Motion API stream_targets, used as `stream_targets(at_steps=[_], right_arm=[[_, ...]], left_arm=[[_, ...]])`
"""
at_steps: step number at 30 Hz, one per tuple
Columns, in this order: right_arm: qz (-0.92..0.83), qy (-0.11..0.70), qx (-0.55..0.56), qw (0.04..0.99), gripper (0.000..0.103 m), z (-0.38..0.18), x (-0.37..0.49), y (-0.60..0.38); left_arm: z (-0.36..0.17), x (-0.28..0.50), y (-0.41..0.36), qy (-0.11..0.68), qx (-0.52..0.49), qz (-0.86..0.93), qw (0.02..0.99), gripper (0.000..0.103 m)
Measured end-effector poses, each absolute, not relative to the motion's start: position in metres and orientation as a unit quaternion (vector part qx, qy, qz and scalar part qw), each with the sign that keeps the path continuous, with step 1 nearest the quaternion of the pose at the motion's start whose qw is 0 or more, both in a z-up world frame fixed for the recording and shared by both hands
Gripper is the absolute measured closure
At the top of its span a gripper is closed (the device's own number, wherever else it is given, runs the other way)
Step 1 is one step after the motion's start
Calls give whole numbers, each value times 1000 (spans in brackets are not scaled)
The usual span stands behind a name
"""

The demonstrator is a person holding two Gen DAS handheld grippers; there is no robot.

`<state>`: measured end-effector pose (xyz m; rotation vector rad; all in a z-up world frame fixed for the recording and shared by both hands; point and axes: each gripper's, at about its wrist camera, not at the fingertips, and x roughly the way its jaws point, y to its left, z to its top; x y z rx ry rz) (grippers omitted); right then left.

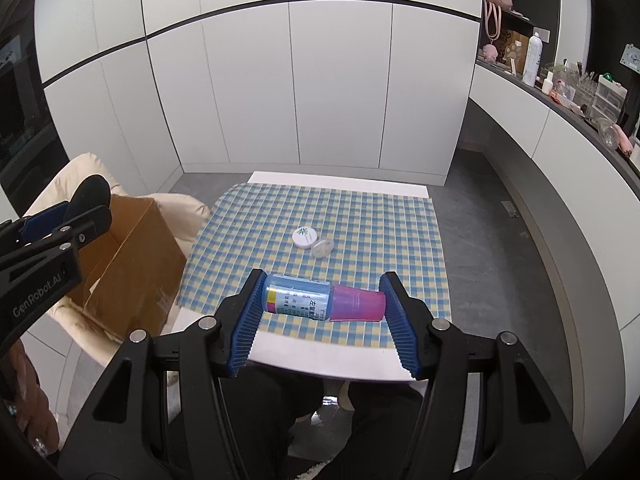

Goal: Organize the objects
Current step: 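Carry the black pad with the left tool while the right tool carries the tube toward the box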

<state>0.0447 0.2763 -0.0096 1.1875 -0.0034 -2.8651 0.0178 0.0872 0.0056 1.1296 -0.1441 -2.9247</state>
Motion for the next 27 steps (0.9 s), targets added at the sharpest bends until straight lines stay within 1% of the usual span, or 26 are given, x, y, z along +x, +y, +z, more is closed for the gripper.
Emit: stream_targets(at_steps=[3,8,17,27], right_arm=[[-925,-8,380,23,43,-12,57,274],[-925,-7,378,25,43,-18,79,269],[-916,-9,401,26,43,-36,107,275],[-918,-9,395,31,43,-32,114,277]], left_arm=[[-1,29,81,-40,365,-930,0,52],[-14,54,82,-71,362,-929,14,52],[-28,82,72,-71,377,-923,18,52],[-23,85,70,-78,367,-927,26,52]])
